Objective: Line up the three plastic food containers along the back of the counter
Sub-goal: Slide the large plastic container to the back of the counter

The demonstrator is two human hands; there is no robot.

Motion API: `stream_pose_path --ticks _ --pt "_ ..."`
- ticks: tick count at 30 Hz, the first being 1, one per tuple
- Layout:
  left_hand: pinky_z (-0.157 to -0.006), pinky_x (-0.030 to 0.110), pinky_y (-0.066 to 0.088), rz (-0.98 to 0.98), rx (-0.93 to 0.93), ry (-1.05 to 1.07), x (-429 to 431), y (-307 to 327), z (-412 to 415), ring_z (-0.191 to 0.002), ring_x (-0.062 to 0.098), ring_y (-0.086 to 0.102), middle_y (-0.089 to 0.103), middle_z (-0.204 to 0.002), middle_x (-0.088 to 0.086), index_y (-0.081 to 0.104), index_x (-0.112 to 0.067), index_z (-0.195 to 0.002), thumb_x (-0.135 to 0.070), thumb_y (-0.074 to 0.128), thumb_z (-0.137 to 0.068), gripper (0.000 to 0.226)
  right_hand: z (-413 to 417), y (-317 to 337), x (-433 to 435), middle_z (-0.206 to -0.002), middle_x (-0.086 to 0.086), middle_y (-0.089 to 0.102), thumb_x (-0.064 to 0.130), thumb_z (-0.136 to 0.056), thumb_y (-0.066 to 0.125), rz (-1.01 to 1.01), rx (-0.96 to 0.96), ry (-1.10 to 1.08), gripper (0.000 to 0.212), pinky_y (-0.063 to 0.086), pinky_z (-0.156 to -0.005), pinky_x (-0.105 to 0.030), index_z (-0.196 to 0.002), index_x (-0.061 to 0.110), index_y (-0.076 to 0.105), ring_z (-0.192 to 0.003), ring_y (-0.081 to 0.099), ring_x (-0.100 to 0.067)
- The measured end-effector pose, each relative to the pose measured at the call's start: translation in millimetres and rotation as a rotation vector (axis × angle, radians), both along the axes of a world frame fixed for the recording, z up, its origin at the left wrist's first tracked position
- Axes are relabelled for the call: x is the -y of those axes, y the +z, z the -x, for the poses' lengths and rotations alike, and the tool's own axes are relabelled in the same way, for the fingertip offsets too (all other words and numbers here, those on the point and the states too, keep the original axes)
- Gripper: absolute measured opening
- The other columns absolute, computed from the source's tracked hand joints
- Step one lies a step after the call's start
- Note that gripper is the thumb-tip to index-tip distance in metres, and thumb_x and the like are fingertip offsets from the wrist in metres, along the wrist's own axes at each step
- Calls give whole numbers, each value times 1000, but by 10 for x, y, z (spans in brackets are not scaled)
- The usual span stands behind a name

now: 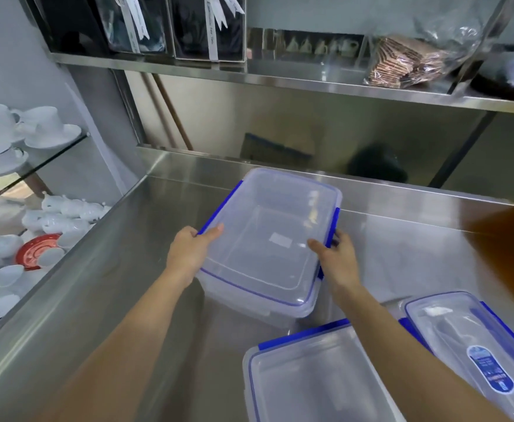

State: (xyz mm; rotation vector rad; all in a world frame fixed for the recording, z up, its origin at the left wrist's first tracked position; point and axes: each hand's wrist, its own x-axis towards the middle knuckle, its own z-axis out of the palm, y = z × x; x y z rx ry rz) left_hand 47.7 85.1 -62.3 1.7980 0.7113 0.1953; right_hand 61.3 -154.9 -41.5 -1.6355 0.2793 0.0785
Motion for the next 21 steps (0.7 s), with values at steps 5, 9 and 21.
stream_pose_path --ticks 5,9,21 --pt "-74 38 39 -14 75 235 -178 -31 41 -69 22 46 44 -70 -4 38 -17 -79 -45 70 -76 43 81 -62 -373 -115 -3 61 8 -83 63 24 58 199 44 51 -70 -15 -122 17 45 -89 62 -10" --pt "-71 37 37 -95 65 253 -390 18 -30 -71 25 46 44 -68 -3 39 -13 -83 -44 69 -76 44 124 -117 -571 -130 0 52 20 -77 72 97 130 340 60 48 -99 -39 -127 26 40 -117 54 -15" --pt "-77 39 40 -317 -137 135 -689 56 -125 -90 33 56 60 -95 10 50 -10 -94 -61 55 -78 54 23 -71 -852 -159 -1 -6 46 -90 47 404 85 443 88 27 -112 -37 -147 15 -12 -143 22 -22"
